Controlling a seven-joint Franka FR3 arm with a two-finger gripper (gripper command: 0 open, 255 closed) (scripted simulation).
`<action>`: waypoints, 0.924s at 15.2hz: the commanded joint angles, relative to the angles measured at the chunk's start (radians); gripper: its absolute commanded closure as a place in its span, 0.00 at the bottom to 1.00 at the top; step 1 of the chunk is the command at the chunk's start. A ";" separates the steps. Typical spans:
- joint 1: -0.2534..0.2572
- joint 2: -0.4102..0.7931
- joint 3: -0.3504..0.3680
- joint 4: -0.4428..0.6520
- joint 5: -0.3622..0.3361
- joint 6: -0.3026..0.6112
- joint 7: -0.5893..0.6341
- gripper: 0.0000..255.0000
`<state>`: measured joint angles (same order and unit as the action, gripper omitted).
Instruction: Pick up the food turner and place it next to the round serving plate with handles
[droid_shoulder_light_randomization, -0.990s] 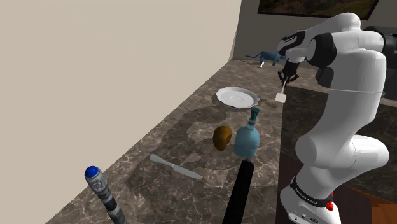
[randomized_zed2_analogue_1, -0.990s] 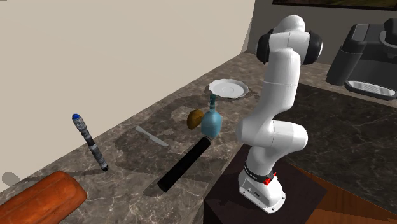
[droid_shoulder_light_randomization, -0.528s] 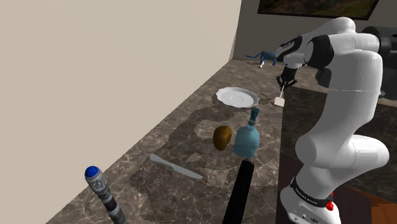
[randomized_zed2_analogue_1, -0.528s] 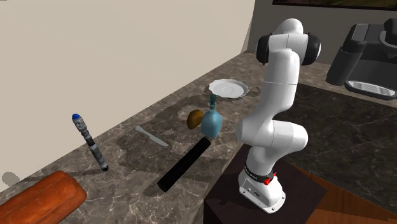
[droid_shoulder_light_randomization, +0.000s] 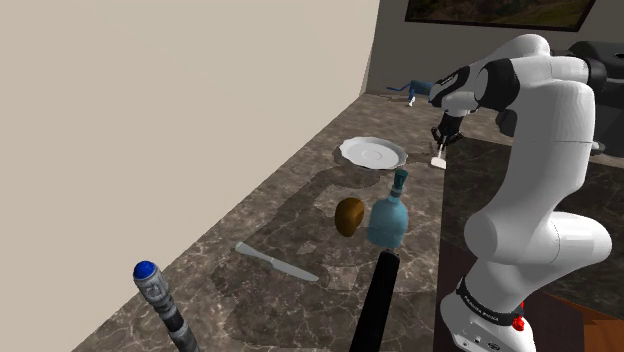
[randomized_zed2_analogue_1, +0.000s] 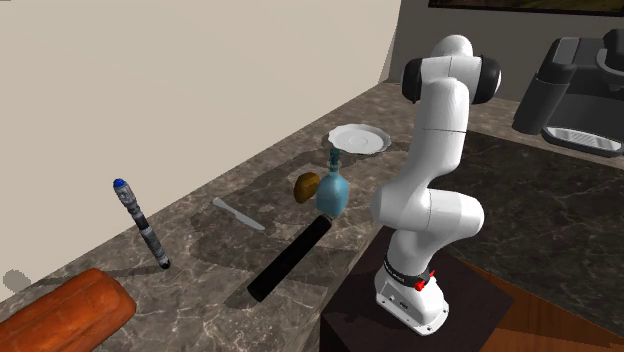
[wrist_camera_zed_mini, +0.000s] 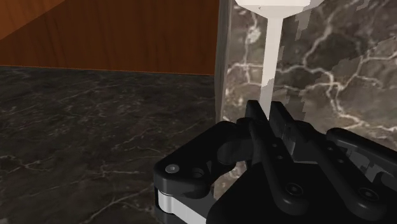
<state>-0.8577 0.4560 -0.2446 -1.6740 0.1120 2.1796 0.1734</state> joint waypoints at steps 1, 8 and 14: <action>-0.001 0.001 0.000 -0.002 0.001 0.004 -0.001 1.00; -0.001 0.001 0.000 -0.002 0.001 0.004 -0.001 0.00; 0.003 -0.032 -0.005 0.018 -0.009 -0.048 0.005 0.00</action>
<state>-0.8550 0.4357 -0.2475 -1.6663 0.1062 2.1531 0.1769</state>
